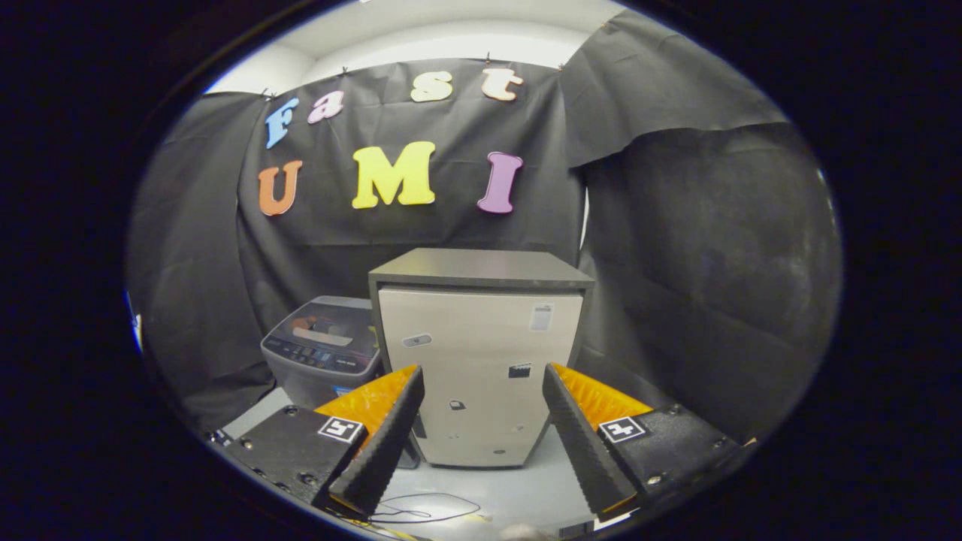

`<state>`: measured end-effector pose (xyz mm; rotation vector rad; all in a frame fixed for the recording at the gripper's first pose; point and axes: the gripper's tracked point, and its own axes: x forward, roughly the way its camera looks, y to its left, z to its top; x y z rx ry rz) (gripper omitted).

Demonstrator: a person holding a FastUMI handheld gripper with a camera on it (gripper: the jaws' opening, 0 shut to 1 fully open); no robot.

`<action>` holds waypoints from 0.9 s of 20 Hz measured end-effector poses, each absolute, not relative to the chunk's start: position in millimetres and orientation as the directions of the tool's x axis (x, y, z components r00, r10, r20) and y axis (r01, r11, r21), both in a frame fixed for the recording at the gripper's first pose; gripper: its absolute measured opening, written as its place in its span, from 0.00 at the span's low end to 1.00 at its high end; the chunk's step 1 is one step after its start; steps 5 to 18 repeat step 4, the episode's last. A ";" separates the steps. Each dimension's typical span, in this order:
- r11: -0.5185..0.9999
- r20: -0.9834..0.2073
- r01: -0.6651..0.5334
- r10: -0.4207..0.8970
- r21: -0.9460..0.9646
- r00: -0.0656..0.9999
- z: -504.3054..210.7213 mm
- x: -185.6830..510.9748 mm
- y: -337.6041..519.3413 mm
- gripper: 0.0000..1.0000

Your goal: Put the clothes into the washing machine and then close the washing machine lid.

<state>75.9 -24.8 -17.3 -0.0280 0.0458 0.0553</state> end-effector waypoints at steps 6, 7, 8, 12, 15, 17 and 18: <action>0.997 -0.032 -0.060 0.059 -0.044 0.998 -11.8 78.8 -23.2 0.99; 0.997 -0.032 -0.060 0.059 -0.044 0.998 -11.8 78.8 -23.2 0.99; 0.997 -0.032 -0.060 0.059 -0.044 0.998 -11.8 78.8 -23.2 0.99; 0.997 -0.032 -0.060 0.059 -0.044 0.998 -11.8 78.8 -23.2 0.99; 0.997 -0.032 -0.060 0.059 -0.044 0.998 -11.8 78.8 -23.2 0.99; 0.997 -0.032 -0.060 0.059 -0.044 0.998 -11.8 78.8 -23.2 0.99; 0.997 -0.032 -0.060 0.059 -0.044 0.998 -11.8 78.8 -23.2 0.99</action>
